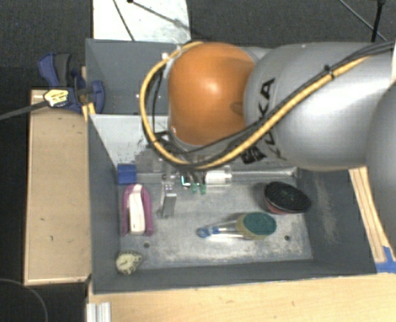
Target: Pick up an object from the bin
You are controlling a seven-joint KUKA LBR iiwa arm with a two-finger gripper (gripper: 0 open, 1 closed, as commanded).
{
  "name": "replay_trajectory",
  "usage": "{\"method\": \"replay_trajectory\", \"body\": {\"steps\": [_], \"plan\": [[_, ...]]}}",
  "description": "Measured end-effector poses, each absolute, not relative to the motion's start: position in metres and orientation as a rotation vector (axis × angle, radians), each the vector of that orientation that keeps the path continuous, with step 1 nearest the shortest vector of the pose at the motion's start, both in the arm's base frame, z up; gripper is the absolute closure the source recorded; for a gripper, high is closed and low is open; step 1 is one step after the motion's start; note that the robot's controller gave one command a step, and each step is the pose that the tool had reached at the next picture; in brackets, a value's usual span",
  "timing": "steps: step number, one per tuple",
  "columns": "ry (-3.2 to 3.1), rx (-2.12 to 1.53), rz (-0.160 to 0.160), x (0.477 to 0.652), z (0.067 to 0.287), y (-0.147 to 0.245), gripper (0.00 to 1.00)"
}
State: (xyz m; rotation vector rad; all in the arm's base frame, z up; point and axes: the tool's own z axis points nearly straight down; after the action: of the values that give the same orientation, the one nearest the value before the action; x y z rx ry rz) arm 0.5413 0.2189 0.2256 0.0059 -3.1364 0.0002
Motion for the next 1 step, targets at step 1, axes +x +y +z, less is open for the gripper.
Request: {"method": "replay_trajectory", "body": {"steps": [1], "plan": [[-2.917, 1.17, 0.0, 0.5726, 0.072, 0.249, 0.0]]}}
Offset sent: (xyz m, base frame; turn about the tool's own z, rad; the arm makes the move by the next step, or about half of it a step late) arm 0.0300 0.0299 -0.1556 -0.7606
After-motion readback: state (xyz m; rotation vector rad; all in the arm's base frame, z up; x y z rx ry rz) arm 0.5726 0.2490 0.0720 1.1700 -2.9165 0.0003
